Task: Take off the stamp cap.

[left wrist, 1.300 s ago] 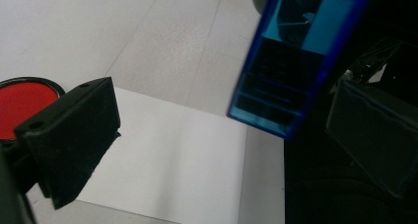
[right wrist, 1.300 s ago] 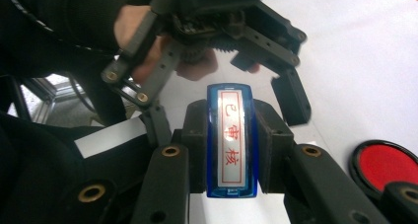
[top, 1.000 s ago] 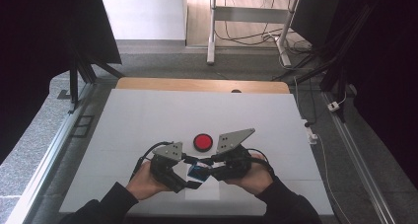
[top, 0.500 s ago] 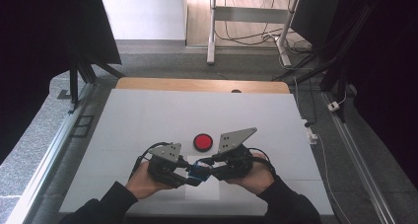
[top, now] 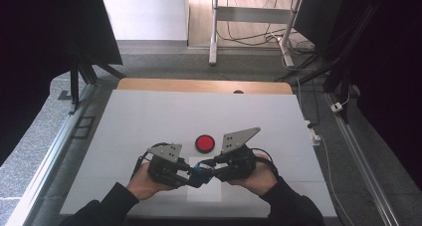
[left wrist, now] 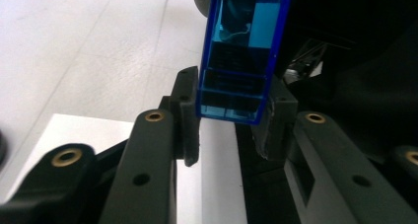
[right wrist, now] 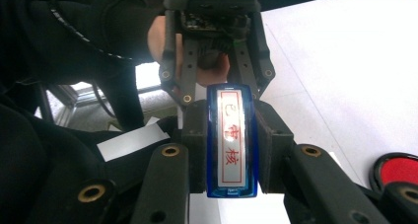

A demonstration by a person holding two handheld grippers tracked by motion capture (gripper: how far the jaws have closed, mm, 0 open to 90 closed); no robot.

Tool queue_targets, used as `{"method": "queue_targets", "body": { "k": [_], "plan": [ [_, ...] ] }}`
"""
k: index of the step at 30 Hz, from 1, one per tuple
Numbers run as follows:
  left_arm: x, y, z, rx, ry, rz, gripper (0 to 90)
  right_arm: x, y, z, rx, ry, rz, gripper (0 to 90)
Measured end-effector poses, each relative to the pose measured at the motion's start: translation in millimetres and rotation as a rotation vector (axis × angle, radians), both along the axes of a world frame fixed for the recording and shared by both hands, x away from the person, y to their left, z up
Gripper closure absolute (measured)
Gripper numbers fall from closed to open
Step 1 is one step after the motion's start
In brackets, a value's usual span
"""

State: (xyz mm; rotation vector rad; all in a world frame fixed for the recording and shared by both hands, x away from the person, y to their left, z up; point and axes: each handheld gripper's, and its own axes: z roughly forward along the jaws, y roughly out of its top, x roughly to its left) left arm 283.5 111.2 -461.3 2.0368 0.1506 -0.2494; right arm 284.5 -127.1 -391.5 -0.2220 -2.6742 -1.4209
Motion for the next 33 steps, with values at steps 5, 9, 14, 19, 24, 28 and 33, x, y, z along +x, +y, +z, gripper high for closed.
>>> {"method": "queue_targets", "body": {
  "k": [5, 9, 14, 19, 24, 28, 33],
  "plan": [
    [1.7, -0.1, -1.1, 0.004, 0.030, -0.012, 68.3, 0.2, 0.2, -0.7, -0.002, -0.004, 0.011, 71.1],
    [2.5, 0.4, -0.9, 0.001, 0.051, -0.002, 68.5, -0.8, -0.1, 0.3, 0.001, -0.024, 0.010, 71.2],
    [-0.7, 1.4, 4.1, -0.011, 0.003, -0.021, 69.0, 0.6, -2.3, 2.7, 0.028, 0.014, 0.019, 71.3],
    [-4.1, 1.8, 7.0, -0.017, -0.040, -0.036, 69.1, 4.5, -4.2, 1.4, 0.060, 0.069, 0.037, 71.3],
    [-4.4, 1.2, 6.9, -0.002, -0.044, -0.042, 69.1, 8.4, -5.2, -2.2, 0.068, 0.100, 0.049, 71.3],
    [-2.5, 0.4, 6.7, 0.025, -0.017, -0.021, 69.1, 4.3, -3.3, -0.3, 0.039, 0.041, 0.038, 71.3],
    [-1.6, 1.3, 7.0, 0.031, -0.009, -0.015, 69.1, -0.7, -0.7, 2.4, 0.018, -0.022, 0.034, 71.4]
  ]
}}
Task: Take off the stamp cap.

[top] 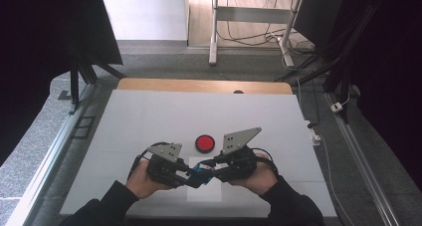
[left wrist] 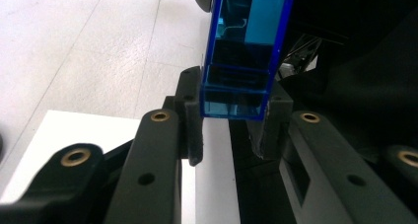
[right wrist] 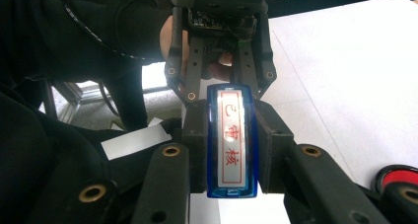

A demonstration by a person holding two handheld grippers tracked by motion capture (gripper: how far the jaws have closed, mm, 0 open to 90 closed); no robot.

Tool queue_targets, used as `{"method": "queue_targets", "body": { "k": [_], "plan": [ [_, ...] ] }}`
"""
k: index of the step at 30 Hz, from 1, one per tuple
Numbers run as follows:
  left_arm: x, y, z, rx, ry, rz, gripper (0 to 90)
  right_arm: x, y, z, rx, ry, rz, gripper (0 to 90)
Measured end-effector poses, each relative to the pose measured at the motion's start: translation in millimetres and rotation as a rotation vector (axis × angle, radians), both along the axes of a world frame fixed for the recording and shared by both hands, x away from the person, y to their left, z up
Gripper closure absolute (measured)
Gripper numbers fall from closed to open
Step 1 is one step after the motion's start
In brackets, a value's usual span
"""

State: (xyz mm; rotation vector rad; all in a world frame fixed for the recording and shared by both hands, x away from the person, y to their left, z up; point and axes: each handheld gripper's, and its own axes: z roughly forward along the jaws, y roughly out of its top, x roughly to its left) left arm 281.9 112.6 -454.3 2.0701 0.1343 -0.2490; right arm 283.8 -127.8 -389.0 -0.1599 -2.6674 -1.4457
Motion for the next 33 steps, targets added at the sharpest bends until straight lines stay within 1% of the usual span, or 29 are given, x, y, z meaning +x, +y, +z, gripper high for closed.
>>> {"method": "queue_targets", "body": {
  "k": [1, 2, 3, 5, 6, 8, 10, 12, 14, 15, 16, 18, 19, 20, 21, 22, 23, 24, 27, 29, 33],
  "plan": [
    [-0.5, 0.3, 0.4, -0.002, -0.005, -0.003, 69.1, 0.0, 0.0, 0.0, 0.000, 0.000, 0.000, 71.4],
    [-1.1, 0.5, 0.7, 0.001, -0.014, -0.007, 69.1, 1.6, -1.1, 0.1, 0.014, 0.026, 0.002, 71.4],
    [-1.3, 1.0, 0.5, 0.012, -0.029, -0.013, 69.1, 3.2, -2.8, 0.3, 0.027, 0.042, 0.000, 71.4],
    [-1.9, 2.3, -0.7, 0.005, -0.032, -0.009, 69.1, 8.2, -8.0, 0.9, 0.057, 0.076, -0.012, 71.4],
    [-1.5, 2.8, -0.8, 0.002, -0.031, -0.004, 69.0, 10.2, -9.8, 0.4, 0.068, 0.081, -0.022, 71.4],
    [-0.8, 3.3, -0.4, -0.003, -0.036, 0.007, 69.0, 11.3, -10.9, -0.2, 0.065, 0.085, -0.030, 71.3],
    [-0.5, 3.5, -1.0, 0.000, -0.034, 0.017, 68.9, 12.1, -10.8, -2.2, 0.058, 0.077, -0.035, 71.3],
    [0.0, 3.8, -2.0, 0.003, -0.024, 0.024, 68.8, 11.1, -9.5, -2.7, 0.050, 0.071, -0.035, 71.3],
    [-0.2, 4.1, -2.5, 0.006, -0.021, 0.036, 68.7, 9.3, -8.5, -1.8, 0.045, 0.055, -0.034, 71.3],
    [-0.5, 3.9, -2.7, 0.007, -0.019, 0.046, 68.7, 7.8, -9.0, -0.1, 0.043, 0.032, -0.037, 71.3],
    [-0.7, 3.8, -2.7, 0.011, -0.015, 0.055, 68.7, 7.8, -9.0, -0.1, 0.043, 0.032, -0.037, 71.3],
    [-1.1, 3.8, -2.8, 0.025, -0.017, 0.074, 68.6, 7.0, -10.6, 1.5, 0.047, 0.010, -0.053, 71.3],
    [-1.5, 3.8, -3.0, 0.033, -0.022, 0.083, 68.6, 7.0, -10.6, 1.5, 0.047, 0.010, -0.053, 71.3],
    [-1.9, 3.9, -3.1, 0.041, -0.024, 0.090, 68.6, 7.2, -12.1, 1.9, 0.047, -0.005, -0.064, 71.3],
    [-2.3, 4.1, -3.0, 0.049, -0.023, 0.099, 68.6, 7.2, -12.1, 1.9, 0.047, -0.005, -0.064, 71.3],
    [-3.1, 4.3, -2.9, 0.057, -0.024, 0.112, 68.5, 7.5, -13.4, 2.0, 0.047, -0.017, -0.078, 71.3],
    [-4.5, 5.7, -1.7, 0.080, -0.032, 0.132, 68.5, 7.7, -13.9, 2.0, 0.047, -0.020, -0.082, 71.3],
    [-4.5, 5.7, -1.7, 0.080, -0.032, 0.132, 68.5, 7.7, -13.9, 2.0, 0.047, -0.020, -0.082, 71.3],
    [-6.1, 8.0, 0.1, 0.103, -0.024, 0.172, 68.5, 8.2, -14.3, 1.1, 0.034, -0.036, -0.099, 71.3],
    [-7.0, 10.4, 1.2, 0.114, -0.030, 0.195, 68.5, 8.4, -14.2, 0.9, 0.030, -0.041, -0.103, 71.3],
    [-8.4, 16.0, 3.5, 0.124, -0.029, 0.240, 68.5, 9.0, -14.6, 0.5, 0.024, -0.047, -0.120, 71.3]
  ]
}}
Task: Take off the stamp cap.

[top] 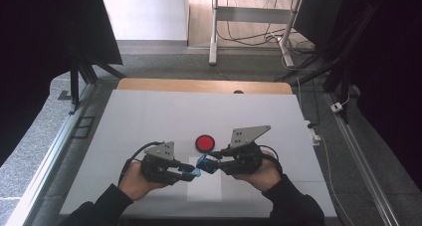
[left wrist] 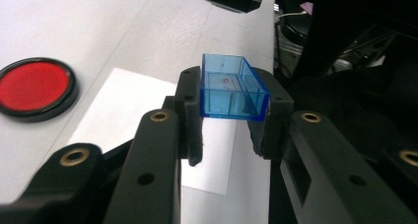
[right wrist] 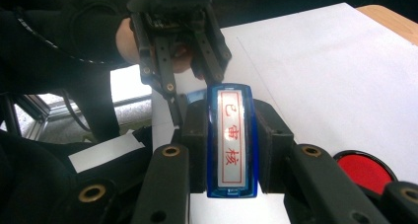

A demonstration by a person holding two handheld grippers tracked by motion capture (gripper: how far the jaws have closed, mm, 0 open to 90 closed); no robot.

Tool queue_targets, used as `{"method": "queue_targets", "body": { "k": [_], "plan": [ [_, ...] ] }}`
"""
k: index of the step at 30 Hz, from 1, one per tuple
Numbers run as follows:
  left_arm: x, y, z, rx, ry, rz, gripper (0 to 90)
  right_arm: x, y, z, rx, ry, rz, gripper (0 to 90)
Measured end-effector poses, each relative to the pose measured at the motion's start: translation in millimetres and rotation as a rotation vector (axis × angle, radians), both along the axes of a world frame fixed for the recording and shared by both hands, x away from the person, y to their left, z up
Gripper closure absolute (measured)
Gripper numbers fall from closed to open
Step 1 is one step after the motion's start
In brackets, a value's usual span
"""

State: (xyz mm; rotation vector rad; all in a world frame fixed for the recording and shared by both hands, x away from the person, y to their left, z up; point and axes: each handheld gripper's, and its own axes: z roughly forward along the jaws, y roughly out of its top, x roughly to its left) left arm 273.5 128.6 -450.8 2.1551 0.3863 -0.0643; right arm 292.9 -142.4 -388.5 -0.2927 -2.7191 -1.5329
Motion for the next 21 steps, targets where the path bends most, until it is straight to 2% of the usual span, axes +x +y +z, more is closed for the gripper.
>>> {"method": "queue_targets", "body": {
  "k": [2, 7, 11, 15, 21],
  "plan": [
    [-1.4, 3.1, 1.4, 0.008, -0.002, 0.018, 68.5, 0.5, -0.5, 0.0, -0.004, -0.006, -0.010, 71.3],
    [-4.9, 11.3, 5.2, 0.019, 0.028, 0.064, 68.5, 1.0, -1.3, -1.0, -0.010, -0.013, -0.036, 71.2],
    [-8.1, 17.9, 9.0, 0.019, 0.037, 0.069, 68.5, 1.3, -1.5, -1.3, -0.016, -0.020, -0.044, 71.2],
    [-10.6, 23.0, 8.9, 0.032, 0.065, 0.081, 68.4, 1.3, -1.8, -1.2, -0.016, -0.023, -0.046, 71.2],
    [-18.7, 32.0, 10.0, 0.034, 0.061, 0.144, 68.2, 1.0, -2.2, -1.1, -0.020, -0.027, -0.049, 71.2]
  ]
}}
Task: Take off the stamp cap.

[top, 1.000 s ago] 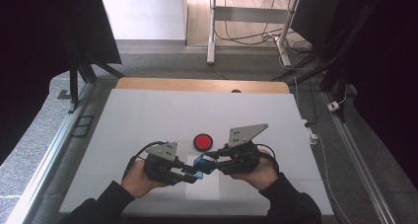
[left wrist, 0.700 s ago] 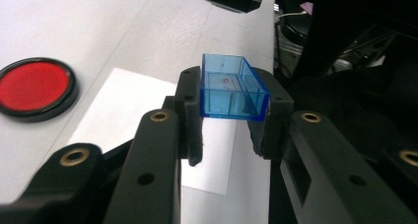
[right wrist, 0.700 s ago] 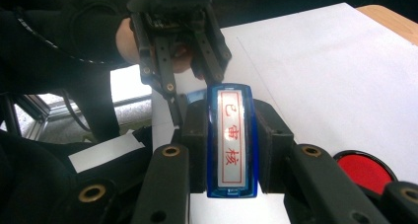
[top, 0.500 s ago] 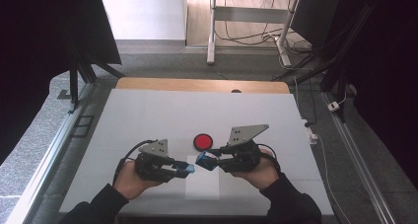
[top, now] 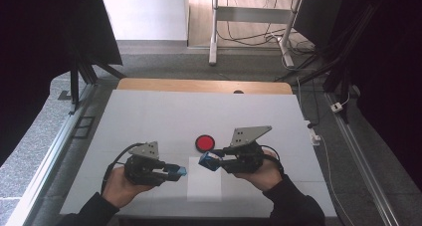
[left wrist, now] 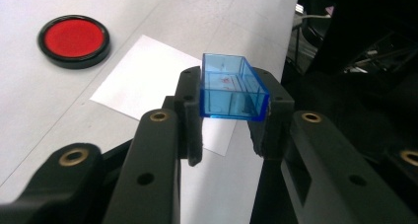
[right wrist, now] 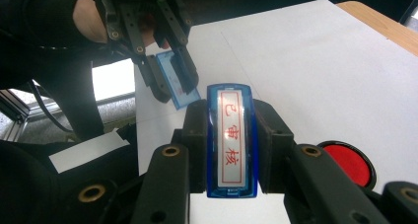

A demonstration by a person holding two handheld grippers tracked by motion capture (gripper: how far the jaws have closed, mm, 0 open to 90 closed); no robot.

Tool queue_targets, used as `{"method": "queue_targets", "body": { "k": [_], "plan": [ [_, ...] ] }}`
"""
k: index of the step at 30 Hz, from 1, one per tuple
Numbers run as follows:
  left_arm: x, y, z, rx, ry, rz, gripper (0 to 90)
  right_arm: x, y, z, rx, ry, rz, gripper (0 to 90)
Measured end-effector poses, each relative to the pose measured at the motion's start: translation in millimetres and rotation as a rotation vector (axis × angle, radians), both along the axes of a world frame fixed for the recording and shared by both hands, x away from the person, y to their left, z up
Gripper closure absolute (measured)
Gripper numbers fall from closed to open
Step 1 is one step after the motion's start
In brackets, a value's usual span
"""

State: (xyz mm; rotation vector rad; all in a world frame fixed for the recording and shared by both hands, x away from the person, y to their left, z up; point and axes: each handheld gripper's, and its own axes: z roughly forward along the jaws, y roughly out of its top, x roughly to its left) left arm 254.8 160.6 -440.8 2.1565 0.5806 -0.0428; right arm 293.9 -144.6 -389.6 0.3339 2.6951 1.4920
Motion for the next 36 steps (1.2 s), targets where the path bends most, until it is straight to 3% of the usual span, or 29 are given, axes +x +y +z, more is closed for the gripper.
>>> {"method": "queue_targets", "body": {
  "k": [8, 14, 21, 26, 36],
  "plan": [
    [-13.6, 19.6, 1.3, -0.026, -0.015, 0.102, 68.2, -0.2, 0.0, -0.2, -0.005, -0.003, -0.005, 71.2],
    [-23.0, 34.0, -3.1, -0.038, 0.008, 0.143, 68.3, 0.4, 0.0, -0.7, -0.006, -0.001, -0.008, 71.2],
    [-36.9, 45.4, -6.6, -0.024, -0.033, 0.197, 68.3, 0.4, 0.7, -1.9, -0.025, -0.010, -0.020, 71.2],
    [-45.1, 54.1, -12.2, -0.015, -0.034, 0.239, 68.3, 0.7, 1.1, -2.6, -0.025, -0.006, -0.024, 71.2],
    [-59.3, 72.2, -19.4, -0.042, -0.038, 0.314, 68.2, 0.6, 2.6, -5.3, -0.043, -0.017, -0.038, 71.2]
  ]
}}
